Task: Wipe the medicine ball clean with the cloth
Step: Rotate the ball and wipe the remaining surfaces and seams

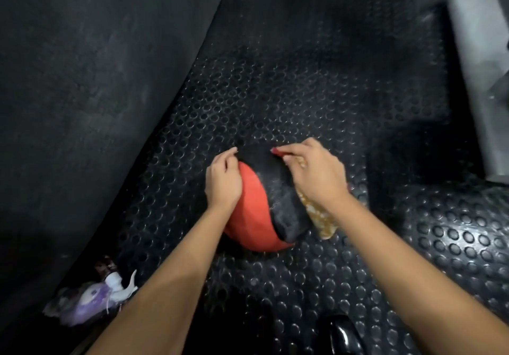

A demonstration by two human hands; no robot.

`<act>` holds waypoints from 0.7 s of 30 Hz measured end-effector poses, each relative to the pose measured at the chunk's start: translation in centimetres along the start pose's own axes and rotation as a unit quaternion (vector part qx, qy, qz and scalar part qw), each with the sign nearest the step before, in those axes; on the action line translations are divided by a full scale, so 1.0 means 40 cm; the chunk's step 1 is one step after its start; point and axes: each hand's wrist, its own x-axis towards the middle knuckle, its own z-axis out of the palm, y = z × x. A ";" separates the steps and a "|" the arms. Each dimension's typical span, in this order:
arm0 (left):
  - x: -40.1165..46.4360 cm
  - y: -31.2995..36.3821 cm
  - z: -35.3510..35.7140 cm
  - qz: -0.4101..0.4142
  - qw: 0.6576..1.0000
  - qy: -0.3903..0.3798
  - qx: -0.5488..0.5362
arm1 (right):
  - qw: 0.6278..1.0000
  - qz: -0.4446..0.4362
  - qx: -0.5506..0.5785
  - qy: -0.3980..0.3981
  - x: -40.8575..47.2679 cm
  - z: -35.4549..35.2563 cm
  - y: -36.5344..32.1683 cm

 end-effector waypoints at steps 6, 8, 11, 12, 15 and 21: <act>0.004 -0.012 -0.128 0.165 0.934 -0.264 0.178 | 0.990 0.002 0.109 -0.090 0.036 0.008 -0.061; 0.005 -0.002 -0.174 0.166 0.877 -0.353 0.280 | 0.981 0.027 0.169 -0.096 0.040 0.001 -0.068; 0.021 0.002 -0.212 0.186 0.823 -0.386 0.372 | 0.949 0.114 0.261 -0.134 0.031 -0.032 -0.044; 0.027 0.000 -0.219 0.188 0.823 -0.380 0.377 | 0.938 0.135 0.278 -0.156 0.029 -0.045 -0.027; 0.038 -0.013 -0.238 0.197 0.833 -0.363 0.368 | 0.926 0.179 0.290 -0.162 0.014 -0.071 0.025; 0.020 -0.032 -0.241 0.173 0.878 -0.315 0.318 | 0.980 0.182 0.033 0.067 0.000 -0.072 0.052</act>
